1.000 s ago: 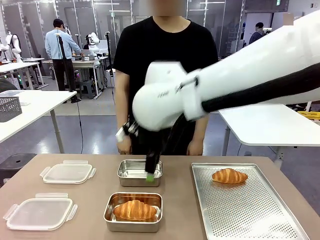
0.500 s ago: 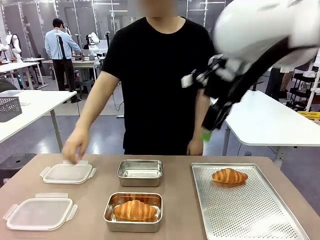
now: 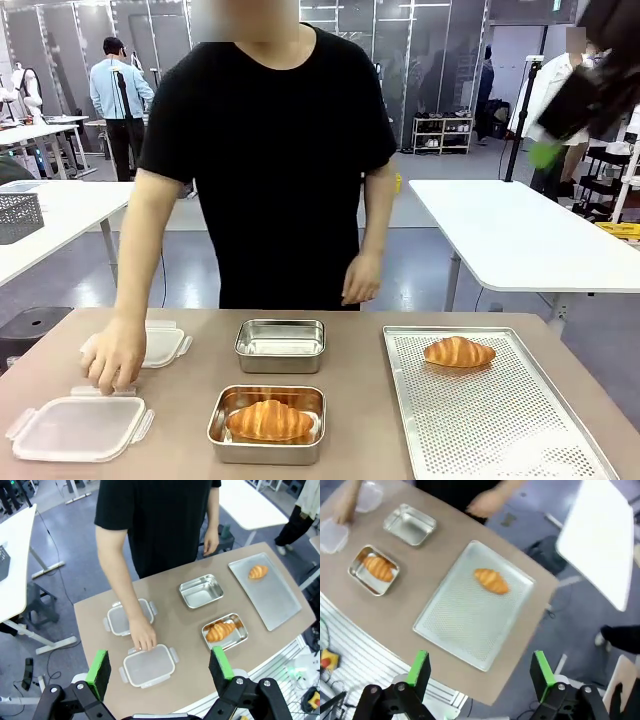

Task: Place the bread into the airtight container.
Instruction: Pick up a Butter Roll and place it into an empty Airtight Container.

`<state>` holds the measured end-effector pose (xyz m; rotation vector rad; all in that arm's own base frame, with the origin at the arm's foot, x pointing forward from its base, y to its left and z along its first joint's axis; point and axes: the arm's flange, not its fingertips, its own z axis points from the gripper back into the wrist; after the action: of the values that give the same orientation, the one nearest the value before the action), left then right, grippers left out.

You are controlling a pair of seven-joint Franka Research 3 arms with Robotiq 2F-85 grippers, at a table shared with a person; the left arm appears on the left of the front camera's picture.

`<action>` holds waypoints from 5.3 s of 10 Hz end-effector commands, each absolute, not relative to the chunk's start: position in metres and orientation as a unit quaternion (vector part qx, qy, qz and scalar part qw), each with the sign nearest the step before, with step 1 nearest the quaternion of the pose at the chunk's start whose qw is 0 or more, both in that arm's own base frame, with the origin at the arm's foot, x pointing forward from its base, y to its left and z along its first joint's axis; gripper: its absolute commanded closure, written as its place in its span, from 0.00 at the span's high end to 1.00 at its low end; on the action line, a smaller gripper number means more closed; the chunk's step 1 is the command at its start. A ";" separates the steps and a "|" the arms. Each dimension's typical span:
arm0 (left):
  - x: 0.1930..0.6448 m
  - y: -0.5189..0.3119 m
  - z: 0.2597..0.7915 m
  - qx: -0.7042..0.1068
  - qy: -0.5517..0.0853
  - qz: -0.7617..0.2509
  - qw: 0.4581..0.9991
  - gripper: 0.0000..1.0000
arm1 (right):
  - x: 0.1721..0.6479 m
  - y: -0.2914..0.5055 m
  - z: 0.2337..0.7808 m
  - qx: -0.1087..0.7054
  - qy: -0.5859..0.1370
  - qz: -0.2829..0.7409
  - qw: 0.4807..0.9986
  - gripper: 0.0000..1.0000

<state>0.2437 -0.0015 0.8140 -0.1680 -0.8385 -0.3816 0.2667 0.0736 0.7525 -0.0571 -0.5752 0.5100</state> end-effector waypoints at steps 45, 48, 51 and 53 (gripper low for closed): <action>0.243 -0.001 0.816 -0.077 -0.405 -0.187 0.892 1.00 | 0.274 0.022 0.760 -0.020 -0.224 0.406 0.886 1.00; 0.243 -0.001 0.816 -0.077 -0.405 -0.187 0.892 1.00 | 0.341 0.034 0.730 -0.037 -0.177 0.443 0.878 1.00; 0.243 -0.001 0.816 -0.077 -0.405 -0.187 0.892 1.00 | 0.396 0.039 0.693 -0.041 -0.129 0.579 0.804 1.00; 0.243 -0.001 0.816 -0.077 -0.405 -0.187 0.892 1.00 | 0.424 0.046 0.666 -0.049 -0.110 0.655 0.746 1.00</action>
<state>0.2437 -0.0016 0.8141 -0.1678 -0.8386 -0.3818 0.4126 0.0530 0.6649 -0.0752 -0.2317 1.3308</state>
